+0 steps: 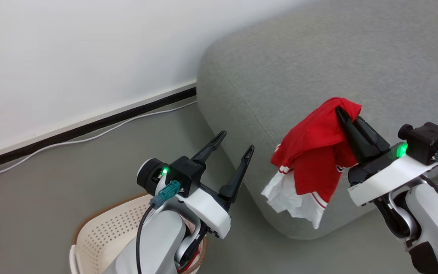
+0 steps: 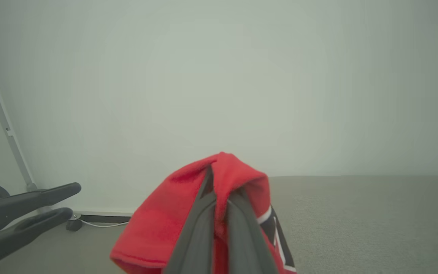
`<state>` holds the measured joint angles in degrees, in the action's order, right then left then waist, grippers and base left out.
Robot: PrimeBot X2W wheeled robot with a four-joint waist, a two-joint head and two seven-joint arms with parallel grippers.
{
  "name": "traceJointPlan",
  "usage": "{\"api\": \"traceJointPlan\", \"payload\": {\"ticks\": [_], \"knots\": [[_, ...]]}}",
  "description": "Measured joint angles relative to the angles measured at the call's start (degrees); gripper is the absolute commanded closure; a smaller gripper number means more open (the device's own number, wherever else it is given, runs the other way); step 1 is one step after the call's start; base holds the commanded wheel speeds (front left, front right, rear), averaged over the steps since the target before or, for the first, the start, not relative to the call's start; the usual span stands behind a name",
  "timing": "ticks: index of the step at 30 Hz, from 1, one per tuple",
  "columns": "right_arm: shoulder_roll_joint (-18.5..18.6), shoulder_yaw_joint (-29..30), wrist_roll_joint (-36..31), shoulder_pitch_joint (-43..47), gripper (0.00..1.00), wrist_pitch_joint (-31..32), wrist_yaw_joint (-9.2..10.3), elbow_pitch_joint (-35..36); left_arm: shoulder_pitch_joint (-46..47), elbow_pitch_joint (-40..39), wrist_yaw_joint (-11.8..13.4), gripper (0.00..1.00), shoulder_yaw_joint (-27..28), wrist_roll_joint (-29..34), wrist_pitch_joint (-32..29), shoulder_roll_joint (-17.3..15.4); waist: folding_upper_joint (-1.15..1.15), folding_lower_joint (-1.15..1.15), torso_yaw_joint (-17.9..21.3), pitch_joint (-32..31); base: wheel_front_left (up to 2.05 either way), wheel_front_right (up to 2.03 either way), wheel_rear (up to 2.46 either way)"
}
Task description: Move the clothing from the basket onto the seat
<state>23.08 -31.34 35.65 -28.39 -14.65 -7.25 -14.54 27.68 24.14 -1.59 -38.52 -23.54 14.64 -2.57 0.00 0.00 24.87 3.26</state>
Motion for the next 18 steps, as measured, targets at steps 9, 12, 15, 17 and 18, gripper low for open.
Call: {"api": "traceJointPlan", "payload": {"ticks": [9,12,15,17,18], "knots": [[0.3,4.5,-0.4,3.0,1.00,0.0,0.00,1.5,-1.5,-1.2,-1.2,0.00,0.4,0.4,0.0,0.0,0.00,0.00,5.1,-0.2,0.00,0.00,0.00],[0.6,7.6,-0.9,4.0,1.00,0.0,0.00,2.6,-2.0,-1.2,-1.5,0.00,0.1,0.3,0.0,0.0,0.00,0.00,5.4,0.2,0.00,0.00,0.00],[0.8,10.9,-1.0,4.7,1.00,0.0,0.00,3.6,-2.2,-1.1,-1.5,0.00,-0.3,0.3,0.0,-0.1,0.00,0.00,5.7,0.7,0.00,0.00,0.00],[1.0,13.3,-1.2,5.1,1.00,0.0,0.00,4.2,-2.4,-1.0,-1.5,0.00,-0.7,0.3,0.0,-0.1,0.00,0.00,5.8,1.0,0.00,0.00,0.00],[1.1,14.6,-1.5,5.2,1.00,0.0,0.00,4.4,-2.4,-1.0,-1.5,0.00,-0.9,0.2,0.0,-0.1,0.00,0.00,5.9,1.2,0.00,0.00,0.00]]}}
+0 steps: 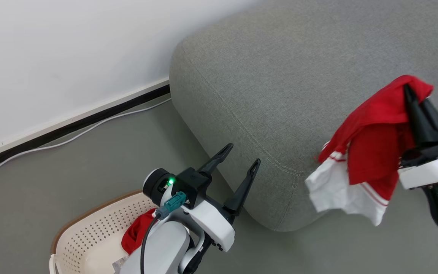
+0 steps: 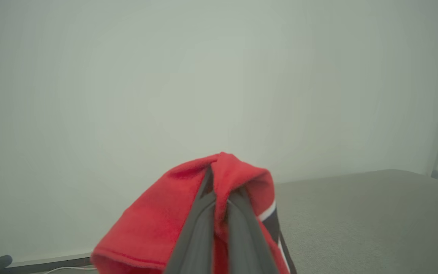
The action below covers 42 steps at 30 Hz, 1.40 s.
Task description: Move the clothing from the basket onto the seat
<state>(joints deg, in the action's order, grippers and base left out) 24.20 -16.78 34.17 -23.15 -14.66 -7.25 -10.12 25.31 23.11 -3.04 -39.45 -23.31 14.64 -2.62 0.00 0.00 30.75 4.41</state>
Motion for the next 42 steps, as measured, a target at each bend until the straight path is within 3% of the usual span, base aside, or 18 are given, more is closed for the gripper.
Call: {"api": "traceJointPlan", "payload": {"ticks": [6,15,25,31,42], "knots": [[1.1,4.8,-2.1,-0.8,1.00,0.0,0.00,-1.1,0.0,0.0,0.0,0.00,-1.1,-0.5,0.0,0.0,0.00,0.00,0.1,1.3,0.00,0.00,0.00],[5.6,9.6,-4.0,-13.5,1.00,0.0,0.00,-11.1,0.2,0.9,0.6,0.00,-4.4,-0.5,0.0,-0.1,0.00,0.00,-1.4,6.0,0.00,0.00,0.00],[7.8,16.6,-4.0,-25.2,1.00,0.0,0.00,-18.9,5.9,2.9,2.8,0.00,-8.6,-0.5,0.0,-0.4,0.00,0.00,-4.0,15.2,0.00,0.00,0.00],[8.7,23.9,-4.8,-33.5,1.00,0.0,0.00,-24.0,9.8,3.4,3.7,0.00,-11.1,-0.5,0.0,-0.5,0.00,0.00,-6.1,21.2,0.00,0.00,0.00],[14.9,35.1,-17.7,-48.4,1.00,0.0,-0.01,-34.1,13.1,2.6,6.2,0.00,-16.4,-2.0,0.0,-0.6,0.00,0.00,-12.8,29.4,0.00,0.00,0.00]]}}
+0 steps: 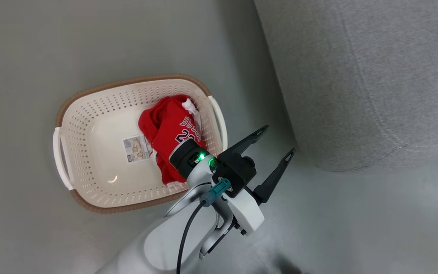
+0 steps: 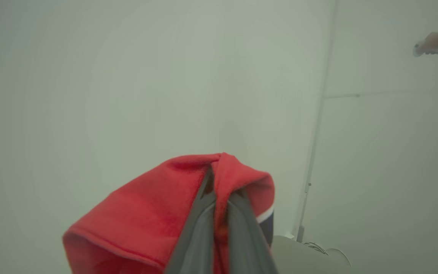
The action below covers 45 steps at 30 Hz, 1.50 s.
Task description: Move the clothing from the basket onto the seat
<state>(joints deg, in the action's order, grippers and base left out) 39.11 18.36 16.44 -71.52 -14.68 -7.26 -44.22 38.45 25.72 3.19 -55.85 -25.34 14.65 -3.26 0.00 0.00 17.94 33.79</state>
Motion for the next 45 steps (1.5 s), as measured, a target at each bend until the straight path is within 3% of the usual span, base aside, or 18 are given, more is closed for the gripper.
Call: {"api": "traceJointPlan", "payload": {"ticks": [8,14,20,26,37,38,39,40,41,45], "knots": [[1.7,7.0,-3.9,-8.1,1.00,0.0,-0.01,-3.2,1.1,-2.0,2.3,0.00,-2.1,-1.2,0.0,0.0,0.00,0.00,-5.0,5.0,0.00,0.00,0.00],[2.6,10.0,-8.0,-8.8,1.00,0.0,-0.01,-6.9,1.5,-2.8,4.0,0.00,-2.8,-1.5,0.0,0.0,0.00,0.00,-8.2,8.3,0.00,0.00,0.00],[-1.9,2.8,-3.6,-8.9,1.00,0.0,-0.01,-15.5,2.2,-2.9,4.6,0.00,-3.1,-1.5,0.0,0.0,0.00,0.00,-9.7,11.5,0.00,0.00,0.00],[-3.0,-4.9,2.5,-7.9,1.00,0.0,-0.01,-19.7,2.9,-3.7,5.0,0.00,-3.2,-1.7,0.0,0.1,0.00,0.00,-10.6,12.3,0.00,0.00,0.00],[-5.3,-25.7,23.8,8.2,1.00,0.0,-0.01,-11.4,3.1,-4.6,5.4,0.00,-2.1,-1.9,0.0,0.1,0.00,0.00,-10.6,9.4,0.00,0.00,0.00],[-5.3,-26.6,25.1,9.2,0.67,0.0,-0.01,-10.8,3.1,-4.6,5.4,0.00,-2.0,-1.9,0.0,0.1,0.00,0.00,-10.6,9.0,0.00,0.00,0.00],[-5.1,-27.1,26.2,10.1,0.67,0.0,-0.01,-10.2,3.1,-4.6,5.4,0.00,-1.9,-1.9,0.0,0.1,0.00,0.00,-10.6,8.6,0.00,0.00,0.00],[-4.9,-27.3,27.1,10.7,0.51,0.0,-0.01,-9.6,3.1,-4.6,5.4,0.00,-1.8,-1.9,0.0,0.1,0.00,0.00,-10.6,8.2,0.00,0.00,0.00],[-4.4,-27.8,27.6,11.3,0.00,0.0,-0.01,-8.8,3.1,-4.7,5.4,0.00,-1.6,-1.9,0.0,0.1,0.00,0.00,-10.6,7.7,0.00,0.00,0.00],[-3.5,-28.1,28.8,12.8,0.00,0.0,-0.01,-6.3,2.8,-4.7,5.1,0.00,-0.7,-1.9,0.0,0.1,0.00,0.00,-10.6,5.9,0.00,0.00,0.00]]}}
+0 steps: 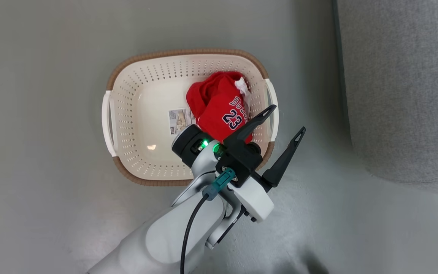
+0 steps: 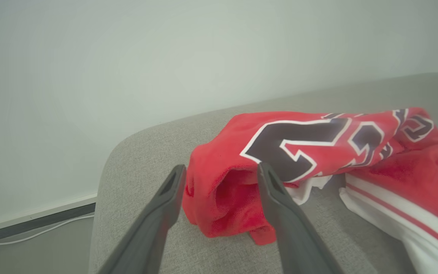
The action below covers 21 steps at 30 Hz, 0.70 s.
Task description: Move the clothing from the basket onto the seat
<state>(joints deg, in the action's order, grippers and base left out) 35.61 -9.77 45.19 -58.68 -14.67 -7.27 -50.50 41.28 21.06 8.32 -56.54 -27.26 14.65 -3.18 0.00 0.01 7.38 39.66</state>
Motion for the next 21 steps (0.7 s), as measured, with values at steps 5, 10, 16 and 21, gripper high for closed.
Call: {"api": "traceJointPlan", "payload": {"ticks": [5,10,16,21], "knots": [[0.0,0.0,0.4,2.7,0.00,0.0,0.00,1.8,-1.7,0.1,-0.8,0.00,1.3,0.0,0.0,0.0,0.00,0.00,0.1,-2.9,0.00,0.00,0.00],[0.0,0.0,0.2,6.0,0.00,0.0,0.00,3.4,-3.8,0.1,-1.3,0.00,3.5,0.1,0.0,0.1,0.00,0.00,0.0,-6.5,0.00,0.00,0.00],[-1.0,1.1,-1.2,11.3,0.00,0.0,0.00,5.9,-8.2,0.4,-2.3,0.00,8.1,0.7,0.0,0.2,0.00,0.00,-0.4,-12.4,0.00,0.00,0.00],[-2.3,2.1,-2.3,16.0,0.00,0.0,0.00,8.8,-12.4,1.0,-2.8,0.00,13.1,2.1,0.0,0.4,0.00,0.00,-1.0,-17.1,0.00,0.00,0.00]]}}
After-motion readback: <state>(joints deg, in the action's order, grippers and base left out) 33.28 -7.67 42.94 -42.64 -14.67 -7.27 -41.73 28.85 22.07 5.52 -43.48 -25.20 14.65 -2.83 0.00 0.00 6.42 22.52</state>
